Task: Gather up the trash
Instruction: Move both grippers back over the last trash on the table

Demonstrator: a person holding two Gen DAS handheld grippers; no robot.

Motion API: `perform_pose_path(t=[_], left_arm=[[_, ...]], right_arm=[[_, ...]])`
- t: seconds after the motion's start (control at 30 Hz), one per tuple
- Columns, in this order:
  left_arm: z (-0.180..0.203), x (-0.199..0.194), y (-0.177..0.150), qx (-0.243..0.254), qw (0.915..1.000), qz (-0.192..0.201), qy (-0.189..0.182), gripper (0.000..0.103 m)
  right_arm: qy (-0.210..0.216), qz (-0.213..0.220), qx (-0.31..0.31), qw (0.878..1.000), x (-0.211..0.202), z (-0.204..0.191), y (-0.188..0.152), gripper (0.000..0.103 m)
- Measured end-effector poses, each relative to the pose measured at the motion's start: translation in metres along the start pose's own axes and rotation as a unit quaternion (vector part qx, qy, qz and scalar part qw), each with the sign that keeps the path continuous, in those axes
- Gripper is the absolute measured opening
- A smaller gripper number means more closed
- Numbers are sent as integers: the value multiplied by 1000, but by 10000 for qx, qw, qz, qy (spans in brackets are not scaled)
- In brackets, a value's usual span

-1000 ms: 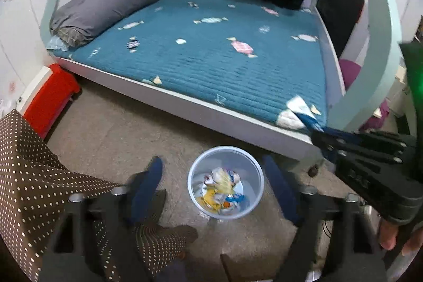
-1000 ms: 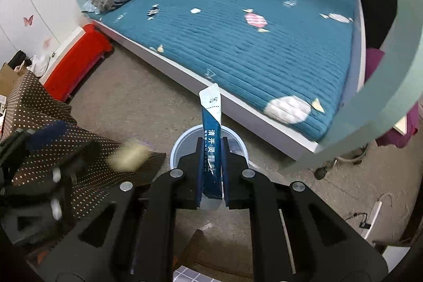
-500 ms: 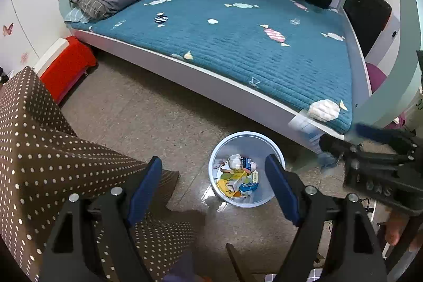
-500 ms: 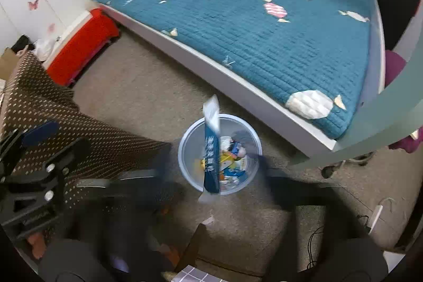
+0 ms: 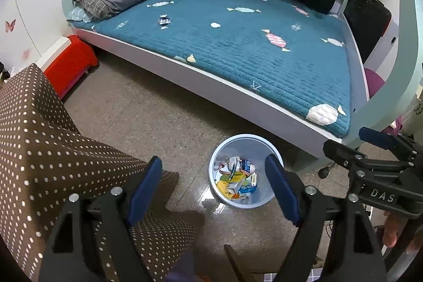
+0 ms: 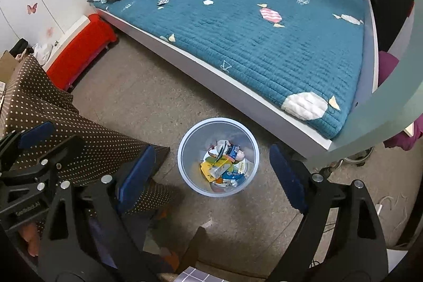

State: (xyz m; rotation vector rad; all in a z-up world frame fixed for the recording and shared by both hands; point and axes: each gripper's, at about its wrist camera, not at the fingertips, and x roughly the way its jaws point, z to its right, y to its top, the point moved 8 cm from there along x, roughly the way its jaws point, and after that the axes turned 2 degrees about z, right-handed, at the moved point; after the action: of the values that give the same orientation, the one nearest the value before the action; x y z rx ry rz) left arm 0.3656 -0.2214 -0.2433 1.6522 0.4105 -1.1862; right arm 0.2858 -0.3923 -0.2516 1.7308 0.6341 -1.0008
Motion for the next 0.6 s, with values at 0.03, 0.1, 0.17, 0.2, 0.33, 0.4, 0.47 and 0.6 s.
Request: perform_pose_path(t=[0.03,0.1,0.17,0.2,0.33,0.4,0.47,0.6], left_arm=[[0,-4,2,-6,10000,31,-2,78],[-2,-10,3,-2,10000,85,4,78],[-5,-19,5,13,9999,163,34,78],[-6,-23,6,22,9998,215,41,78],[-15,-45,10,5,9991,426,51,78],[-20,-55,12,-2,9986,521,86,78],[-27,-67,14,-38,9979,638,103,78],[-42,-90,19,-154,9961,856,134,78]], right_arm=[[10,31,-4,10000,-3,-1,1,86],[20,106,-5,9999,-11,-5,5,86],[50,196,-19,9998,-19,-10,9,87],[56,238,-21,9997,-23,-12,12,87],[115,424,-73,9990,-39,-27,21,87],[150,517,-136,9985,-46,-37,26,87],[220,601,-210,9977,-53,-50,31,87],[354,724,-378,9960,-65,-73,39,87]])
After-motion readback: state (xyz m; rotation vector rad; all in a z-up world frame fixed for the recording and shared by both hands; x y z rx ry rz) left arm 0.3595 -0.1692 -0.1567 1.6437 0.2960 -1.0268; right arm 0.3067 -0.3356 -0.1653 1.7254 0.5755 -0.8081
